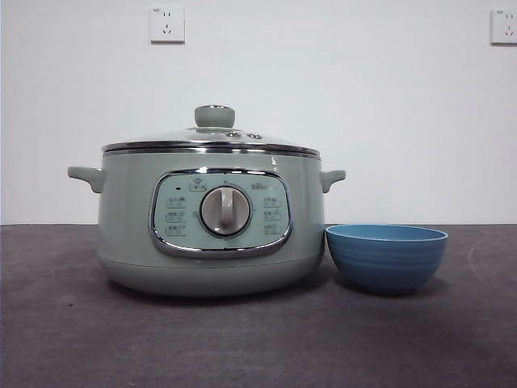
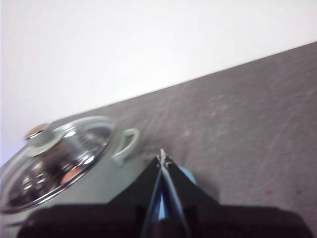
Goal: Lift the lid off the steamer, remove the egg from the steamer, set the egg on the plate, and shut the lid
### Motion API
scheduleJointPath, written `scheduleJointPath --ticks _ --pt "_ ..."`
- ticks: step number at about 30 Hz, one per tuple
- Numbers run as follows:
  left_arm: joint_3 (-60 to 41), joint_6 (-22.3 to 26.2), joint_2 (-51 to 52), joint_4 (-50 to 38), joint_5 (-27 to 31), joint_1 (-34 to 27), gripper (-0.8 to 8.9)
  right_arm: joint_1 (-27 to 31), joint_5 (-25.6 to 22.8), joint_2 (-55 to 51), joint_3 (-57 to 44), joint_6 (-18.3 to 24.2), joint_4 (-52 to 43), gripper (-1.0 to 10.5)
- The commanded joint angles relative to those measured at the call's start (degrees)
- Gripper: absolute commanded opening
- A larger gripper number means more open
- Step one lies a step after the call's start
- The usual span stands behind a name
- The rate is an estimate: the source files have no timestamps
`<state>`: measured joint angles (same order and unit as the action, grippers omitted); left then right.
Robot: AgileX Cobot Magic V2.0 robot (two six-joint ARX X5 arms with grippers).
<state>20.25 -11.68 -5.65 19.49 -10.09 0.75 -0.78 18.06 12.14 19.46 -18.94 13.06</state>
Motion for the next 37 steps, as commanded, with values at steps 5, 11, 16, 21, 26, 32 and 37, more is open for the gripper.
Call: scheduleJointPath --ticks 5,11,16,21,26,32,37 --pt "12.52 3.52 -10.32 7.52 -7.37 -0.09 -0.08 -0.15 10.93 14.29 14.45 8.61 8.96 -0.1" --pt "22.32 8.72 -18.40 16.94 -14.12 -0.09 -0.08 -0.44 19.02 25.20 28.15 18.86 22.49 -0.1" --pt "28.37 11.45 -22.60 22.95 -19.61 -0.09 -0.08 -2.40 19.85 32.22 37.77 24.94 34.56 -0.1" --pt "31.65 14.12 -24.90 27.89 -20.52 -0.09 -0.08 -4.81 21.00 35.45 42.07 28.83 42.38 -0.1" --pt "32.04 14.64 -25.44 28.72 -20.44 -0.09 0.02 -5.51 20.98 35.58 42.25 29.29 42.71 0.1" --pt "32.09 13.14 -25.53 28.24 -20.09 -0.09 4.92 -5.51 20.94 35.58 42.25 28.37 42.73 3.8" --pt "32.11 13.18 -26.43 27.08 -20.22 -0.09 5.35 -5.51 20.92 35.58 42.25 28.37 42.73 6.0"
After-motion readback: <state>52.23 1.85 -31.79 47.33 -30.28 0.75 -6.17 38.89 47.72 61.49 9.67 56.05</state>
